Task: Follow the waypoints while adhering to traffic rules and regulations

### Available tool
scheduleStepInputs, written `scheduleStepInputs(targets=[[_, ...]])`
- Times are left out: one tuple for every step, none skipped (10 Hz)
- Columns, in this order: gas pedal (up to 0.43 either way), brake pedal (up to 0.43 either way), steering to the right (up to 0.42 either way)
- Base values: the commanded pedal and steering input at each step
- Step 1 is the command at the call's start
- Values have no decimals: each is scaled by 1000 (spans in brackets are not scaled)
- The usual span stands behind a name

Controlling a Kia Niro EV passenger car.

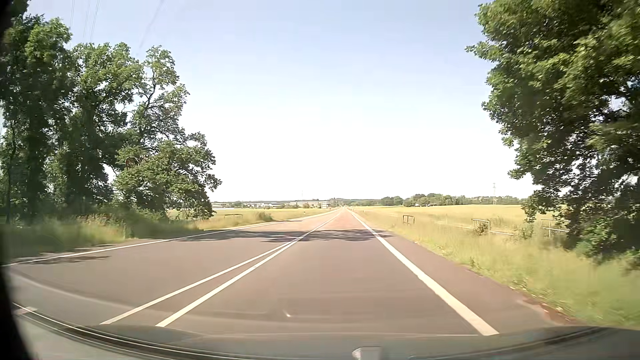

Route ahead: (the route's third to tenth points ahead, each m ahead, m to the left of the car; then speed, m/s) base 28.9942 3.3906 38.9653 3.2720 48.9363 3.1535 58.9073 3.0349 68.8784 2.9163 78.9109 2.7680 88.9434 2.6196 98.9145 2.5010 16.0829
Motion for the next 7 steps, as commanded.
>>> scheduleStepInputs(targets=[[370,30,5],[370,30,5],[370,30,5],[370,30,5],[370,30,5],[370,30,5],[370,30,4]])
